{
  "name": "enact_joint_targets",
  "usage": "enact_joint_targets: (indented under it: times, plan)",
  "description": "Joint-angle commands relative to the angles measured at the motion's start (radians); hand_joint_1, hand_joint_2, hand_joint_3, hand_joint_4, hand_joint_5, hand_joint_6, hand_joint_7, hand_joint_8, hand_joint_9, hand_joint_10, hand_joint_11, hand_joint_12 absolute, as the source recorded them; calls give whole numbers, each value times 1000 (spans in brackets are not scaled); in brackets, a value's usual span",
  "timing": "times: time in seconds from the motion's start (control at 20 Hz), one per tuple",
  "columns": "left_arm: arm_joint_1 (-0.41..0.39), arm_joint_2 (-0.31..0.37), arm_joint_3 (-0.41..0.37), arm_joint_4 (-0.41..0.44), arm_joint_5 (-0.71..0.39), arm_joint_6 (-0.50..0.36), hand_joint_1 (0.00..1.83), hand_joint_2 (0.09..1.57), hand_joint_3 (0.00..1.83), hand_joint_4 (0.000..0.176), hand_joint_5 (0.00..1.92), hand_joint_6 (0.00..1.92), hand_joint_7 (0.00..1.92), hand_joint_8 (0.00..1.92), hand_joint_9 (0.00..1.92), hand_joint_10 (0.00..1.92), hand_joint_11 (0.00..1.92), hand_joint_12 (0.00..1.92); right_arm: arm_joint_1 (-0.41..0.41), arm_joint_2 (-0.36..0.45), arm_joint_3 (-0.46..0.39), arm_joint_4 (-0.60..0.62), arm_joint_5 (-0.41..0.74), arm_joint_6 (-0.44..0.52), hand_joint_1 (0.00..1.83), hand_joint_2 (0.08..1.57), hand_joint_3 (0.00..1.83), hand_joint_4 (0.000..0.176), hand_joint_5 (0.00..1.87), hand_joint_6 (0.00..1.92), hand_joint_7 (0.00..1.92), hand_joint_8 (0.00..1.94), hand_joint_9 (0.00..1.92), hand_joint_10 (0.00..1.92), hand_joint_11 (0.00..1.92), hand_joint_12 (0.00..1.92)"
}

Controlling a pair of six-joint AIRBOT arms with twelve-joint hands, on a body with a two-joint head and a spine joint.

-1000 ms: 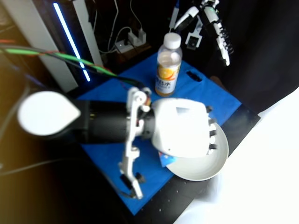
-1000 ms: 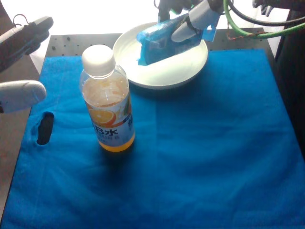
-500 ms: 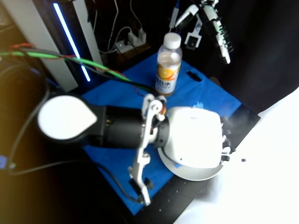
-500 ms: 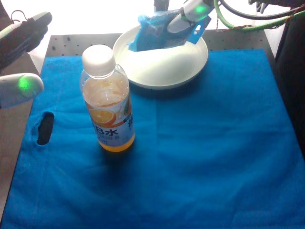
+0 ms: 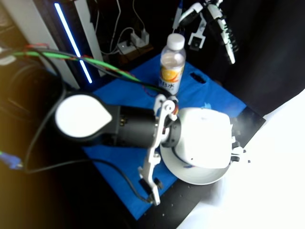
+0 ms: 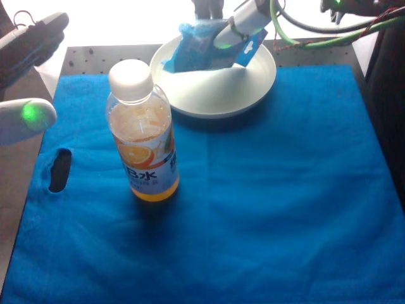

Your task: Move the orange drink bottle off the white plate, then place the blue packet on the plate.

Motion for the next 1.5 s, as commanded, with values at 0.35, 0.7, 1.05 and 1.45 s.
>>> enact_joint_targets:
  times: [0.35, 0.7, 1.05, 1.45]
  plan:
    - [-9, -7, 1, -34, -123, -5, 260, 985, 10, 156, 0, 0, 59, 5, 47, 7, 45, 30, -15, -4, 40, 62, 15, 31, 1111, 1090, 0, 0, 1024, 904, 968, 160, 660, 608, 201, 1448]
    - [-7, -13, 5, -35, -121, -5, 310, 940, 0, 169, 0, 0, 65, 3, 76, 7, 74, 36, -15, -4, 65, 70, 17, 41, 916, 696, 0, 86, 408, 0, 582, 0, 533, 30, 169, 901]
    - [-2, -12, 5, -45, -116, -5, 267, 954, 8, 150, 0, 0, 40, 0, 48, 0, 51, 21, -15, 11, 64, 116, 83, 41, 854, 656, 0, 153, 99, 0, 290, 0, 329, 0, 81, 789]
    - [85, 32, -20, -153, -173, 14, 345, 944, 0, 171, 0, 0, 65, 4, 73, 4, 50, 17, 37, 141, -84, 266, 160, -49, 760, 549, 0, 176, 0, 0, 104, 2, 131, 2, 0, 571]
